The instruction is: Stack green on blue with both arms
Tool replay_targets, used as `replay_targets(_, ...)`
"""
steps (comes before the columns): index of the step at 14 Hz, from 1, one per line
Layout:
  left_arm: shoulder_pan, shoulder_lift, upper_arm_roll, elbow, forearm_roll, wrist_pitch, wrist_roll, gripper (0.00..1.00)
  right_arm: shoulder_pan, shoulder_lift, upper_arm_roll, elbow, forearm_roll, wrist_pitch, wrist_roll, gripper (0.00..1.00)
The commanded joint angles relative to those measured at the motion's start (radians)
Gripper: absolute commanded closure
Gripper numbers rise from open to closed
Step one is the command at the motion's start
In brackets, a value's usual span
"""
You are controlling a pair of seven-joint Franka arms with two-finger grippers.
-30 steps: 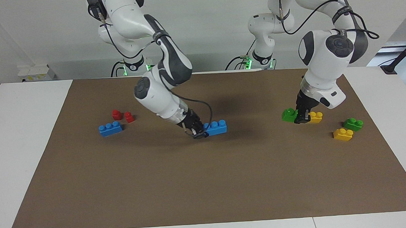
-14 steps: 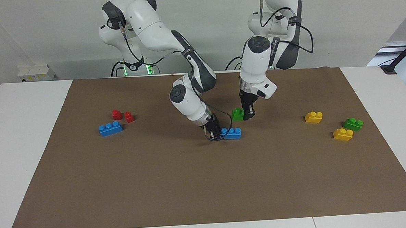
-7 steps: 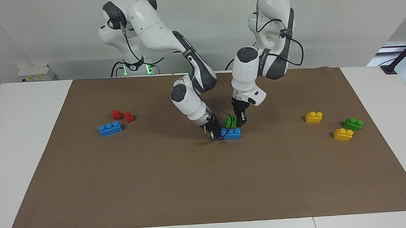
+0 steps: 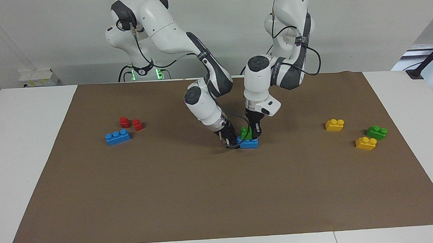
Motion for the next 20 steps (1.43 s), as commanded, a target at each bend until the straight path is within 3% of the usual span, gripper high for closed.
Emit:
replay_targets(1, -0.005, 0.007, 0.014, -0.016, 0.052, 0.007, -0.021, 1.0, 0.013, -0.005, -0.002, -0.037, 0.032, 0.013, -0.049, 1.0)
replay_targets(12, -0.001, 0.033, 0.017, -0.028, 0.086, 0.019, -0.028, 1.0, 0.009, -0.005, -0.002, -0.035, 0.032, 0.005, -0.047, 1.0)
replay_targets(13, 0.004, 0.035, 0.016, -0.027, 0.112, 0.019, -0.027, 0.81, 0.004, -0.005, -0.002, -0.035, 0.032, 0.002, -0.047, 1.0)
replay_targets(14, 0.005, 0.035, 0.016, -0.018, 0.129, 0.012, -0.022, 0.04, 0.0, -0.006, -0.002, -0.035, 0.032, -0.003, -0.047, 0.82)
replay_targets(15, 0.008, 0.033, 0.017, -0.016, 0.129, 0.01, -0.019, 0.0, -0.002, -0.006, -0.002, -0.034, 0.032, -0.004, -0.047, 0.45)
replay_targets(16, 0.018, 0.026, 0.017, -0.01, 0.129, 0.007, -0.009, 0.0, -0.003, -0.006, -0.002, -0.032, 0.032, -0.007, -0.046, 0.24)
replay_targets(17, 0.037, 0.019, 0.017, -0.005, 0.129, 0.001, 0.02, 0.0, -0.006, -0.008, -0.004, -0.027, 0.032, -0.019, -0.047, 0.11)
replay_targets(20, 0.1, -0.016, 0.014, 0.039, 0.129, -0.06, 0.125, 0.0, -0.075, -0.019, -0.004, -0.003, 0.031, -0.094, -0.047, 0.07)
